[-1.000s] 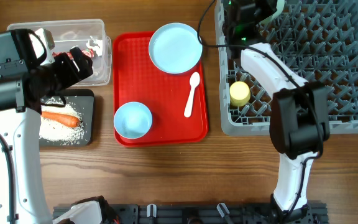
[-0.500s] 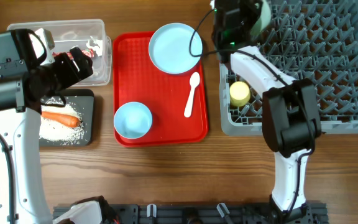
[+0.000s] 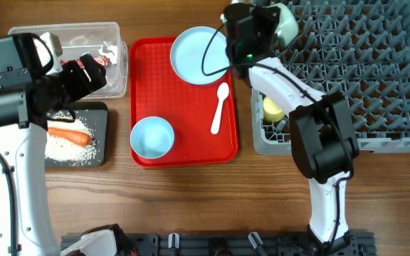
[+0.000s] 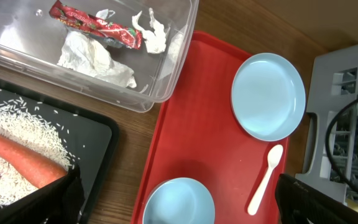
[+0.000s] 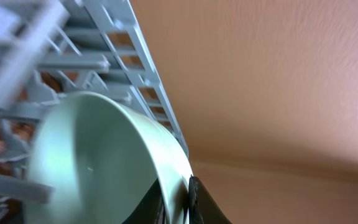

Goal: Sort waste into correct bins and load items into the dishwasher rack
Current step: 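Reach the right gripper to the light-blue bowl and grasp its rim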

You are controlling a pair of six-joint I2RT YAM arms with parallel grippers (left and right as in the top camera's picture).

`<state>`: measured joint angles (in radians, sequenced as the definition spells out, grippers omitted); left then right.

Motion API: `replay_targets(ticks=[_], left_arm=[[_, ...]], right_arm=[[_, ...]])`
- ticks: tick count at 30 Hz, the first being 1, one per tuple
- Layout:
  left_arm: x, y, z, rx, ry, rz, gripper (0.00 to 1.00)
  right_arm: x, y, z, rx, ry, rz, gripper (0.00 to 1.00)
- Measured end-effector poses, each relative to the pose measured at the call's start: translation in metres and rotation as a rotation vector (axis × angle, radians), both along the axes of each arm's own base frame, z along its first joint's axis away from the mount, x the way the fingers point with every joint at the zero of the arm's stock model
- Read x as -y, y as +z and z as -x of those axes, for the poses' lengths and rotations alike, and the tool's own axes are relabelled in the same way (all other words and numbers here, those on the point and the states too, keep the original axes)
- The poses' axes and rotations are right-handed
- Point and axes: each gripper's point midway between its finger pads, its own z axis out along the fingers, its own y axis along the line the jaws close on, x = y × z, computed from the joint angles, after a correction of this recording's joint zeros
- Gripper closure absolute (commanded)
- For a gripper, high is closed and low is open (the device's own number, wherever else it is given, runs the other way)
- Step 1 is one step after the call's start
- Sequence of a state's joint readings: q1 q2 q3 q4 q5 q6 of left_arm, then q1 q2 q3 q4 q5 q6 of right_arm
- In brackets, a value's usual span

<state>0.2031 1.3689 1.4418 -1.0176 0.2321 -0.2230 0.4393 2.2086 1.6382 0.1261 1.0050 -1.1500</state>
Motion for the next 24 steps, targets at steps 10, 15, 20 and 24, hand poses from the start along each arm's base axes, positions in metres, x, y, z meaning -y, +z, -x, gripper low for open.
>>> replay_targets(ticks=[10,15,20,24], left_arm=[[0.000,0.000,0.000,0.000,0.000,0.000,0.00],[0.000,0.000,0.000,0.000,0.000,0.000,0.00],[0.000,0.000,0.000,0.000,0.001,-0.001,0.00],[0.000,0.000,0.000,-0.001,0.001,0.000,0.00]], right_arm=[[-0.065,0.009,0.006,0.085,0.132,-0.089,0.00],[-0.068,0.021,0.002,0.216,0.115,-0.241,0.00],[-0.082,0.001,0.026,0.084,0.127,-0.541,0.00],[-0.126,-0.021,0.077,-0.257,0.246,-0.854,0.00]])
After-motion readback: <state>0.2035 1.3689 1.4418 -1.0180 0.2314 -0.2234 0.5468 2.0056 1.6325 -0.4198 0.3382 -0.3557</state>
